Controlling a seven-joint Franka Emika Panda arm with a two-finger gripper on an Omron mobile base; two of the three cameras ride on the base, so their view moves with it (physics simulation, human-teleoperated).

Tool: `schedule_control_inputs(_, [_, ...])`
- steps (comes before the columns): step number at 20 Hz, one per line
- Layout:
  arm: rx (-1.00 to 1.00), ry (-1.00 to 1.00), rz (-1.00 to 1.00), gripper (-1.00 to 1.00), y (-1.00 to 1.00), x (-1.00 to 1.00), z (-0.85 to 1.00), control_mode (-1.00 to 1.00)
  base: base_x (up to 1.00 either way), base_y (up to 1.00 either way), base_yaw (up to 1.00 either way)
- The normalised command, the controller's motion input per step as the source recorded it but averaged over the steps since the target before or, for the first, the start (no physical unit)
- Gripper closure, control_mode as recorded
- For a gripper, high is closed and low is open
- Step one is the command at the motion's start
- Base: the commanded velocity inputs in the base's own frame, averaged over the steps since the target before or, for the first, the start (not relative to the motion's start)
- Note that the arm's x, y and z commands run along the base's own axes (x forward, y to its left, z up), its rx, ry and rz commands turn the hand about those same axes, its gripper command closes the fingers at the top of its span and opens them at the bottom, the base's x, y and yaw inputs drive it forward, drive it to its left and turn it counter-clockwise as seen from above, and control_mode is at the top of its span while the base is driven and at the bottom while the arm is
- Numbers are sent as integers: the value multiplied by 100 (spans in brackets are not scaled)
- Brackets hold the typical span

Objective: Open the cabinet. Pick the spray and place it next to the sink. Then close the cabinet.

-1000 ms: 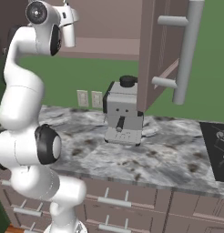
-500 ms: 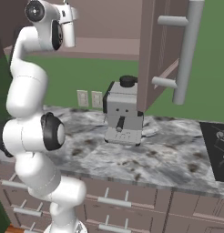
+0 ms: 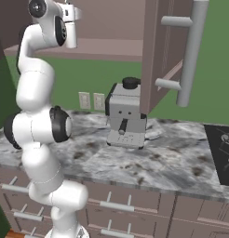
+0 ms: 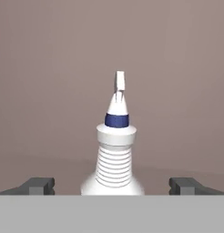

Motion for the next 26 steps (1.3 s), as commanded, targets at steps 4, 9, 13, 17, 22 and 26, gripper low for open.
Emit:
schedule_control_inputs(4, [7,5,-3,-100,0,28,6,-100,0,0,0])
schedule_control_inputs(9, [5,7,-1,-100,0,19,3,-100,0,0,0])
schedule_control_inputs(13, [2,6,0,-100,0,17,0,-100,0,0,0])
schedule_control_inputs(17, [2,4,0,-100,0,18,0,-100,0,0,0])
schedule_control_inputs(22, [2,0,0,-100,0,17,0,-100,0,0,0])
schedule_control_inputs(26, [2,0,0,100,3,5,0,-100,0,0,0])
